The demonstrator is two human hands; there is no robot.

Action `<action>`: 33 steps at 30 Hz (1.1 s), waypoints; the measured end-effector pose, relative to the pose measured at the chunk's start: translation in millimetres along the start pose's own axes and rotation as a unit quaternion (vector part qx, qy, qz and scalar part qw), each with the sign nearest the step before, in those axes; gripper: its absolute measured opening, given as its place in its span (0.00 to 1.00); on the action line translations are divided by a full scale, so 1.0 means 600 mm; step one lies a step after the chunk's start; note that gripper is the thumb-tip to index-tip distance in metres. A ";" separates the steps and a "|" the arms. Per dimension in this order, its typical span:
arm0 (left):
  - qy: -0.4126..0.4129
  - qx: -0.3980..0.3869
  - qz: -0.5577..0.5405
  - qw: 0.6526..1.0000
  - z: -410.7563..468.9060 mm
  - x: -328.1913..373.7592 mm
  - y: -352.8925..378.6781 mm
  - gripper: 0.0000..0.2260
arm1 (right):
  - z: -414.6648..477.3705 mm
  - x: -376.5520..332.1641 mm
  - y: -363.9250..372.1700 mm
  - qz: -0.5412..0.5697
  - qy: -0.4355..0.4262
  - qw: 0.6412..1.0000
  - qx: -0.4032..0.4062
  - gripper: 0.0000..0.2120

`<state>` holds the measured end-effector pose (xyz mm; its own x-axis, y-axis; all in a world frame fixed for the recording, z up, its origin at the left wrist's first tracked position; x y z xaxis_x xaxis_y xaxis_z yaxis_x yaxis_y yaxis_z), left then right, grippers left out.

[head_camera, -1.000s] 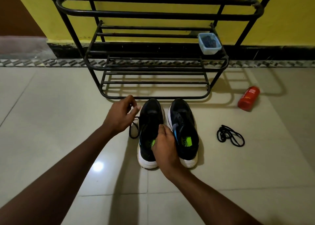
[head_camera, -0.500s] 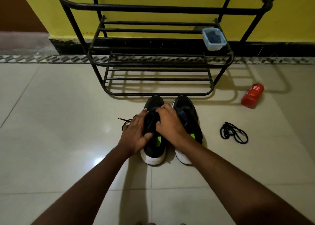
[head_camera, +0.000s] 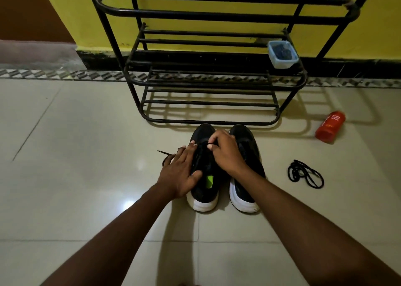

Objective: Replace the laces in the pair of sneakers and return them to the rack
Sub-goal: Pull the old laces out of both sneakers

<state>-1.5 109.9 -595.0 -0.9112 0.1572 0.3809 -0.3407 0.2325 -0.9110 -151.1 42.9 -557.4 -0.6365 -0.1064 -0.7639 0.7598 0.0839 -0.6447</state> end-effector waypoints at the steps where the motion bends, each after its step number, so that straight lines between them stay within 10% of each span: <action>1: 0.001 0.001 0.010 1.000 0.000 0.000 -0.001 0.42 | 0.001 0.006 0.000 0.039 0.019 0.999 0.014 0.11; 6: 0.005 0.006 0.045 0.999 0.002 -0.003 -0.001 0.42 | 0.002 0.021 0.008 0.204 0.135 0.970 0.014 0.13; 16: 0.007 -0.005 0.084 0.996 0.007 0.002 -0.002 0.43 | 0.012 -0.029 -0.027 -0.117 -0.061 0.985 -0.113 0.02; 21: 0.015 -0.001 0.100 0.995 0.008 -0.001 -0.003 0.42 | -0.001 0.013 -0.017 0.281 0.198 0.938 -0.040 0.09; 24: 0.015 0.004 0.104 0.994 0.009 -0.002 -0.001 0.41 | 0.006 0.000 -0.036 0.030 0.040 0.994 -0.102 0.09; 27: 0.015 0.009 0.094 0.995 0.008 -0.001 0.001 0.41 | 0.009 -0.020 -0.034 -0.174 -0.089 0.973 -0.119 0.09; 30: 0.018 0.013 0.098 0.995 0.007 -0.003 -0.002 0.41 | 0.009 -0.016 -0.049 0.103 0.040 0.994 -0.018 0.14; 33: 0.025 0.010 0.100 0.995 0.009 -0.001 -0.005 0.42 | -0.005 0.019 -0.053 0.395 0.256 0.879 0.069 0.15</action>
<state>-1.4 103.7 -593.4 -0.9488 0.2461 0.1982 -0.1584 0.1721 -0.9723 -182.8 42.1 -545.7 0.1481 0.3949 -0.9067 0.9781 -0.1941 0.0752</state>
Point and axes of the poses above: each hand's wrist, its own z-axis towards the middle knuckle, its own y-axis out of the palm, x = y × z, the point moved 5 cm from there along z, towards the middle knuckle, and after that the axes turned 1 degree about z, right-handed, at the moved point
